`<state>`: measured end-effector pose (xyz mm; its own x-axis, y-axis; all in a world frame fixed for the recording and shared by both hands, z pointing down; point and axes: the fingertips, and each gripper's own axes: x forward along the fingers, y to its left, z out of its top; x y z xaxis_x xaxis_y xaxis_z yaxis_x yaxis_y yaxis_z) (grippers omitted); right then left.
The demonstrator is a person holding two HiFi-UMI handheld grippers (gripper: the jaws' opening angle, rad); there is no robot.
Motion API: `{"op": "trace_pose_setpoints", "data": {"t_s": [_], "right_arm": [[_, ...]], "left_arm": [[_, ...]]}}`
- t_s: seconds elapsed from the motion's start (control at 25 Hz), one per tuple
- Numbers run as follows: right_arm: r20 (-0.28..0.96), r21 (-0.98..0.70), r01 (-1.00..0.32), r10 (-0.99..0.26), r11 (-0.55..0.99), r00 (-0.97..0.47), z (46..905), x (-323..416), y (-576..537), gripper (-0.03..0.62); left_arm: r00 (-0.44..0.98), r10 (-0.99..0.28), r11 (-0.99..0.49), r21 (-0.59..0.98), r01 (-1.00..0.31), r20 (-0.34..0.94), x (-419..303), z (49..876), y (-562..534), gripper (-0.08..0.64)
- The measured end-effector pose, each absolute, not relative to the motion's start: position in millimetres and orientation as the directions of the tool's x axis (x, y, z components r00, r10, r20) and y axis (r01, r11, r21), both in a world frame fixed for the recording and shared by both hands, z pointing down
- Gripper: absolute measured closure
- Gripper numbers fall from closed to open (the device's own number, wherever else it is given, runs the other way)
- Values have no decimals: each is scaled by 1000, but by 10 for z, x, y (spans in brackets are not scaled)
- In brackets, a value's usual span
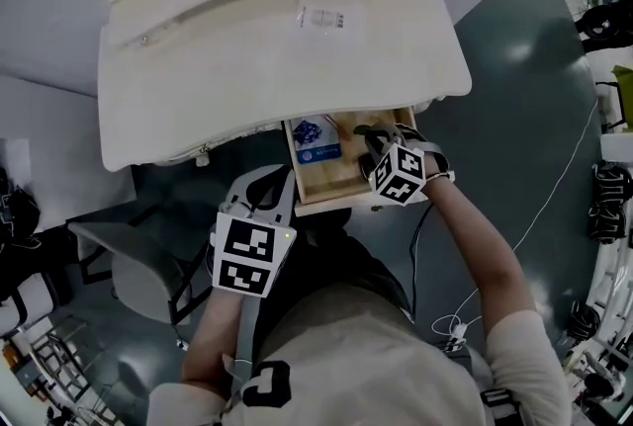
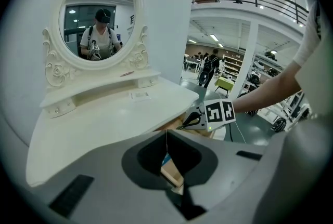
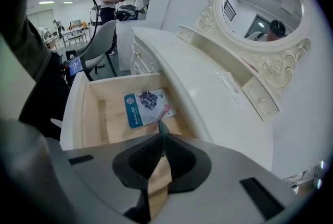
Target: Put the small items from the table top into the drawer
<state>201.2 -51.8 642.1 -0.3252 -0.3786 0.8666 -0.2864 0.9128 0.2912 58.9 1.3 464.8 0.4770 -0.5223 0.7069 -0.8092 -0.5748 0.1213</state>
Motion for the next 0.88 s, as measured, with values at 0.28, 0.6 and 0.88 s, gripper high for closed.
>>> {"op": "trace_pose_setpoints", "data": {"t_s": [0.28,0.6,0.88], "right_arm": [[853,345,-335,-442,877,-278,6551,2003,-707,552],[845,380,-379,-484,844,-229,6730,2055,-843,552],[834,418,-422,-524,804,-172,6848,2095,-931,551]], "left_arm": [[481,-495,-578,138,-804,724,463,4776,-7,503],[491,-476,-591,148,-793,730,446,4833,-41,503],[475,-471,-589,137,-797,743,344,4838,-45,503]]}}
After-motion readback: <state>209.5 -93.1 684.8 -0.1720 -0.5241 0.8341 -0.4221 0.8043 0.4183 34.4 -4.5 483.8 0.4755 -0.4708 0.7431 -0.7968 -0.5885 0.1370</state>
